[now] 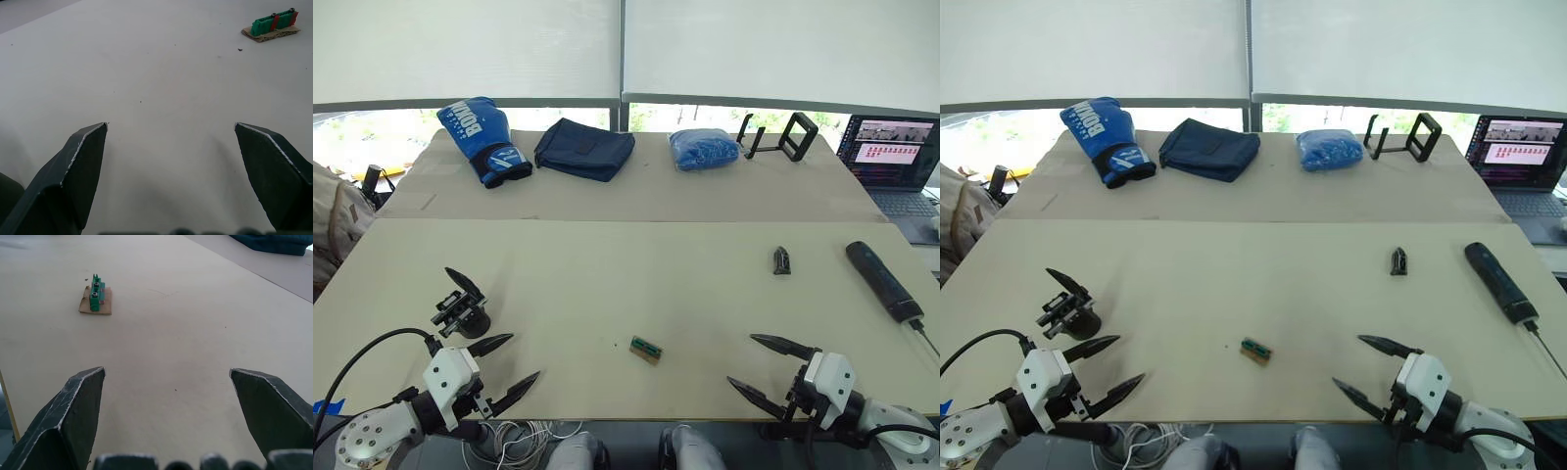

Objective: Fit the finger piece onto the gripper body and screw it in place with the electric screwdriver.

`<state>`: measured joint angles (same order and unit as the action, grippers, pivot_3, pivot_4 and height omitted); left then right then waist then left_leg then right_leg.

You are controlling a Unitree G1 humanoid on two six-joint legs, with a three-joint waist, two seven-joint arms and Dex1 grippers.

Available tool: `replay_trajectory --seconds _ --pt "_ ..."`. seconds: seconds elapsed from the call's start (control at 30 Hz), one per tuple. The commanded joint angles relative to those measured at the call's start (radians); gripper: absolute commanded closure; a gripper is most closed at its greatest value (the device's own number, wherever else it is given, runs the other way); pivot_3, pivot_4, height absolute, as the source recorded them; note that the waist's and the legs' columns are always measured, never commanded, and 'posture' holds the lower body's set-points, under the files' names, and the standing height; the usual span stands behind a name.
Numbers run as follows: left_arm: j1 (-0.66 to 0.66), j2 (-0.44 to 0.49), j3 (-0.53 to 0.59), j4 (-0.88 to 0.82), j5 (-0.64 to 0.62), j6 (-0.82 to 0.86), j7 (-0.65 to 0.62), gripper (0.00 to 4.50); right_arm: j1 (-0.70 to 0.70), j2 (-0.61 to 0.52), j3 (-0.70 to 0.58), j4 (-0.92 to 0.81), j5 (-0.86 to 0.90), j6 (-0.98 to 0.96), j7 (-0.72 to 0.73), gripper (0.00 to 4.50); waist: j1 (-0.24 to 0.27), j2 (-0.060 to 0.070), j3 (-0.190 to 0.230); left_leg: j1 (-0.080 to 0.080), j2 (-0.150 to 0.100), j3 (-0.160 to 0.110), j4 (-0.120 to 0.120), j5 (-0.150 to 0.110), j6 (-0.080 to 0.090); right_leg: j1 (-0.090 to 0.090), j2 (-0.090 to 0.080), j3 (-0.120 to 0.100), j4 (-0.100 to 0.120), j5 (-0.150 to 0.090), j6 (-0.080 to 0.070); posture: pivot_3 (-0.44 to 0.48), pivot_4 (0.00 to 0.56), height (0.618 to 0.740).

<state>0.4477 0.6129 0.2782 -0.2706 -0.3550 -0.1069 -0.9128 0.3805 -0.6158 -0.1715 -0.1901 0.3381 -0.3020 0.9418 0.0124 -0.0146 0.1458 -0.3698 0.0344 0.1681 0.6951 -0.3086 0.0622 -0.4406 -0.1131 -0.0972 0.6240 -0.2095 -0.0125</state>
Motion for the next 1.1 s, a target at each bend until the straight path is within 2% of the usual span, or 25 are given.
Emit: replay_trajectory --seconds 0.03,0.33,0.43,0.57,0.7,0.83,0.97,1.1 --pt "0.0 -0.004 0.013 -0.023 -0.027 -0.017 -0.006 0.11 0.009 0.0 -0.012 -0.04 0.024 -0.006 0.0 0.0 0.0 0.0 0.0 0.0 0.0 0.0 0.0 0.0 0.0 0.0 0.0 0.0 0.0 0.0 0.0 0.0 0.15 0.74" --pt "0.072 -0.016 0.066 -0.09 -0.194 0.097 -0.028 0.11 -0.037 0.022 0.007 -0.056 0.086 0.064 -0.003 0.0 -0.002 0.0 0.0 0.0 0.0 0.0 0.0 0.0 0.0 0.0 0.0 0.0 0.0 0.0 0.0 0.0 0.15 0.74" --pt "0.097 -0.06 0.104 -0.107 -0.201 0.099 0.034 0.11 -0.075 0.045 0.007 -0.069 0.119 0.101 -0.022 0.0 -0.001 0.0 0.0 0.0 0.0 0.0 0.0 0.0 0.0 0.0 0.0 0.0 0.0 0.0 0.0 0.0 0.15 0.74" --pt "0.143 -0.128 0.154 -0.099 -0.167 0.052 0.093 0.11 -0.113 0.064 0.032 -0.087 0.146 0.086 0.024 0.0 -0.001 0.0 0.0 0.0 0.0 0.0 0.0 -0.001 0.002 0.0 0.0 0.0 0.0 0.0 0.0 0.0 0.15 0.74" --pt "0.198 -0.178 0.215 -0.092 -0.193 0.093 0.161 0.11 -0.128 0.101 0.044 -0.109 0.163 0.051 0.032 0.0 0.001 -0.001 0.0 0.0 0.0 -0.001 0.0 -0.002 0.003 0.0 0.0 0.0 0.0 0.0 0.0 0.0 0.15 0.74" --pt "0.233 -0.223 0.284 -0.053 -0.201 0.064 0.191 0.11 -0.13 0.093 0.065 -0.16 0.211 0.125 0.054 0.0 0.0 -0.001 0.001 0.0 0.0 -0.001 0.0 -0.003 0.005 0.0 0.0 0.0 -0.001 0.0 0.0 0.0 0.15 0.74" --pt "0.223 -0.275 0.392 0.041 -0.242 0.064 0.263 0.11 -0.162 0.092 0.094 -0.218 0.216 0.147 0.051 0.0 -0.002 -0.002 0.001 0.0 0.0 -0.002 0.0 -0.003 0.005 -0.001 0.0 -0.001 -0.002 0.0 0.0 0.0 0.15 0.74" --pt "0.18 -0.269 0.42 0.045 -0.263 0.074 0.281 0.11 -0.189 0.089 0.097 -0.226 0.192 0.152 0.035 0.0 0.004 -0.005 0.002 0.0 0.0 -0.002 0.0 -0.003 0.005 -0.003 0.0 -0.002 -0.002 0.0 0.0 0.0 0.15 0.74"
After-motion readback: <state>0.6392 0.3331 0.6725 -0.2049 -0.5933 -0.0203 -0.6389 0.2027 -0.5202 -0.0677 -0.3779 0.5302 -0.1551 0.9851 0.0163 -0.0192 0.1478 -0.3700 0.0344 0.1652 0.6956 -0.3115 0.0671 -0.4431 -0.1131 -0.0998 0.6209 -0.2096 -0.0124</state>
